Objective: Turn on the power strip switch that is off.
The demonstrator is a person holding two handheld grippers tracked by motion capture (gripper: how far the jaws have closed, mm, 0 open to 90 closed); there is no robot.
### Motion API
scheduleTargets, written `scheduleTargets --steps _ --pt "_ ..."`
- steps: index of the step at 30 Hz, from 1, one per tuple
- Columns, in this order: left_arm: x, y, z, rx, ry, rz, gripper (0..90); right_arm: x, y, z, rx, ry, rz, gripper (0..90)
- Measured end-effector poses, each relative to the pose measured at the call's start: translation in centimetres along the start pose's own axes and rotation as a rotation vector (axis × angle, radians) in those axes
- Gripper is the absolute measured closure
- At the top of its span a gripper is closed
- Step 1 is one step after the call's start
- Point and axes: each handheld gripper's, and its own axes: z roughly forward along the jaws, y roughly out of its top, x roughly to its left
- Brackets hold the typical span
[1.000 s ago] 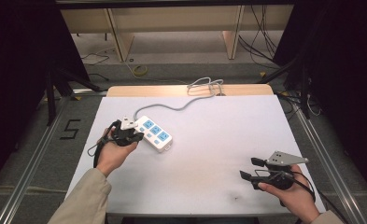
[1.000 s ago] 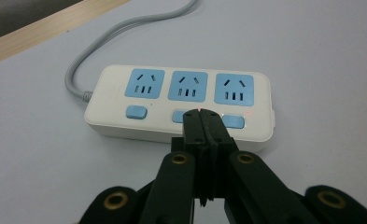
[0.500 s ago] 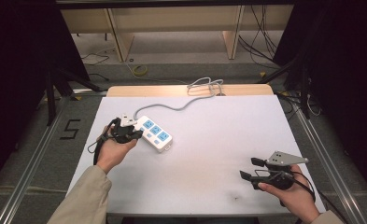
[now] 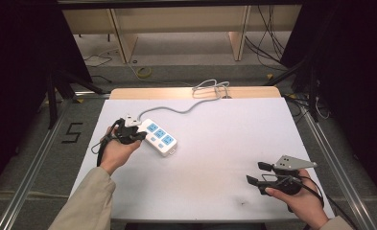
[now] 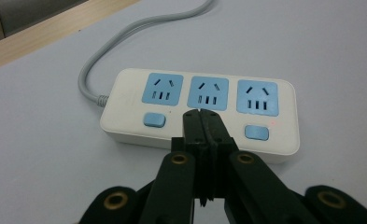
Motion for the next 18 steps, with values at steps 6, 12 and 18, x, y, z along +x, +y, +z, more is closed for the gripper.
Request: scheduleTargets --steps 6,12,18 --pt "0.22 0.24 0.25 0.004 0.006 -0.003 89.8 -0.02 0.0 0.01 0.0 -0.001 -0.001 30.0" --pt "0.37 0.29 0.57 0.009 0.014 -0.005 89.7 -0.01 0.0 0.0 0.001 -0.001 -0.001 30.0" --pt "0.64 0.31 0.72 0.016 0.025 0.016 89.8 0.0 0.0 0.01 0.001 -0.001 -0.001 30.1"
